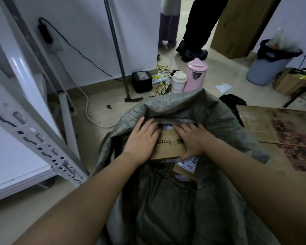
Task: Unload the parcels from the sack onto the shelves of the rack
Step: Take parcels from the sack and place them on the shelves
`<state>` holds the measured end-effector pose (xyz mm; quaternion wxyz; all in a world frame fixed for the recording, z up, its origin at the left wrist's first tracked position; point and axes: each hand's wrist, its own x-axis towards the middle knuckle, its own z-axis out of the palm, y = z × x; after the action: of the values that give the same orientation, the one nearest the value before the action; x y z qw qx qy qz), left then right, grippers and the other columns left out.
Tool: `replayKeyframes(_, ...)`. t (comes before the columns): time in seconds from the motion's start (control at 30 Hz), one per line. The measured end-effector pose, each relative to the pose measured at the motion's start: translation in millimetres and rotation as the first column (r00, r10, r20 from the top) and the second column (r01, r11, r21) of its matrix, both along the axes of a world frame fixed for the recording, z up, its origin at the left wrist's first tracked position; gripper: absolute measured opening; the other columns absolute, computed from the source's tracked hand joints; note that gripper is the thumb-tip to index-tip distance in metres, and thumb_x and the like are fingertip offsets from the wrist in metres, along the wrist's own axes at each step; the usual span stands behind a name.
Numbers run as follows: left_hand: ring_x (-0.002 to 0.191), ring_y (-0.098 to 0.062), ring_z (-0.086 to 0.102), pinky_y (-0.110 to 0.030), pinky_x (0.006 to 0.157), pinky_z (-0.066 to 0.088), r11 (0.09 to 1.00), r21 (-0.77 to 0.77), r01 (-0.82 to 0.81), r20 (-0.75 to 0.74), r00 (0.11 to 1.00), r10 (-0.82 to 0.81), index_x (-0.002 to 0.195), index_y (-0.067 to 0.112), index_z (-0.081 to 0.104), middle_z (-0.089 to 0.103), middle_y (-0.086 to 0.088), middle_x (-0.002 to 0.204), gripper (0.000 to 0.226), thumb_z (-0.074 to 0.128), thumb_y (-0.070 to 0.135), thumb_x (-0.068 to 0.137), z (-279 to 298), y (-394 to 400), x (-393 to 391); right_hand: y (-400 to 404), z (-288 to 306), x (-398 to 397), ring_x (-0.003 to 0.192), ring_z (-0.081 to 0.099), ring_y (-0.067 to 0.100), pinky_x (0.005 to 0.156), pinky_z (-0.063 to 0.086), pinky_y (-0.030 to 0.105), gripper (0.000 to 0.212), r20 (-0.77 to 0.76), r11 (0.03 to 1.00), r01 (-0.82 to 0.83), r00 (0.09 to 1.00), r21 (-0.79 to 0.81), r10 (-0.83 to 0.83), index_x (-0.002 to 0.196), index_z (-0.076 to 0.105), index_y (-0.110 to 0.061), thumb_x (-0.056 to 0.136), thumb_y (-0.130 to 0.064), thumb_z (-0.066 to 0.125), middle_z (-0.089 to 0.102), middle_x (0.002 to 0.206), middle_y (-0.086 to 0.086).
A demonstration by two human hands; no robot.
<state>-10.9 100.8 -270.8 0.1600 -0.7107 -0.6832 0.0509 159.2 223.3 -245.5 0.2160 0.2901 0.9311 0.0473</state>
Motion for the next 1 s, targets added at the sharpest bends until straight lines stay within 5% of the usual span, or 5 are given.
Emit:
replayKeyframes(0.13,0.136,-0.025,0.039,-0.041,0.117,0.017,0.925,0.226,-0.306,0.608,0.786,0.111,0.137,0.013,0.048,0.045,-0.01,0.143,0.053,0.043,0.017,0.084,-11.3,-38.2,25.1,-32.5,5.1,9.1,0.13,0.034,0.026,0.108,0.029,0.044,0.121,-0.198,0.995,0.049,0.98,0.082,-0.032,0.152,0.009,-0.018,0.056,-0.086,0.034,0.03,0.147,0.006)
replayKeyframes(0.23,0.143,-0.022,0.023,-0.029,0.116,0.013,0.82,0.031,-0.571,0.944,0.287,0.165,0.148,0.011,0.029,0.026,-0.01,0.153,0.061,0.055,0.021,0.094,-9.3,-69.3,38.9,-63.4,-0.4,21.3,0.128,0.036,0.026,0.105,0.034,0.043,0.113,-0.423,0.955,0.274,0.856,-0.115,-0.296,0.152,0.008,-0.02,0.067,-0.074,0.059,0.03,0.143,0.005)
replayKeyframes(0.4,0.134,-0.005,0.034,-0.018,0.107,0.027,0.857,-0.305,-0.415,0.887,-0.452,0.096,0.151,0.021,0.02,0.031,0.006,0.152,0.067,0.054,0.033,0.094,-0.2,-102.1,43.6,-122.8,-22.4,26.2,0.14,0.027,0.015,0.117,0.026,0.038,0.105,-0.462,0.489,0.128,0.192,-0.863,-0.866,0.151,0.015,-0.025,0.071,-0.037,0.082,0.025,0.154,0.001)
replayKeyframes(0.53,0.119,-0.001,0.048,-0.014,0.095,0.036,0.899,-0.351,-0.263,0.864,-0.461,0.203,0.145,0.022,0.032,0.047,0.01,0.138,0.065,0.063,0.034,0.089,-5.5,-123.1,39.7,-149.1,-39.6,23.8,0.122,0.056,0.019,0.108,0.041,0.048,0.095,-0.084,0.093,-0.205,-0.055,-0.974,-0.995,0.143,0.036,-0.029,0.06,-0.049,0.077,0.054,0.138,0.0)
replayKeyframes(1.0,0.106,-0.015,0.065,-0.04,0.084,0.053,0.836,-0.546,-0.06,0.611,-0.712,0.348,0.122,0.032,0.059,0.07,0.006,0.114,0.065,0.033,0.075,0.082,4.6,-142.2,23.1,-166.7,-34.9,22.2,0.11,0.062,0.038,0.094,0.048,0.054,0.088,0.412,-0.412,-0.05,0.023,-0.91,-0.911,0.128,0.058,-0.023,0.069,-0.087,0.042,0.069,0.116,0.015)
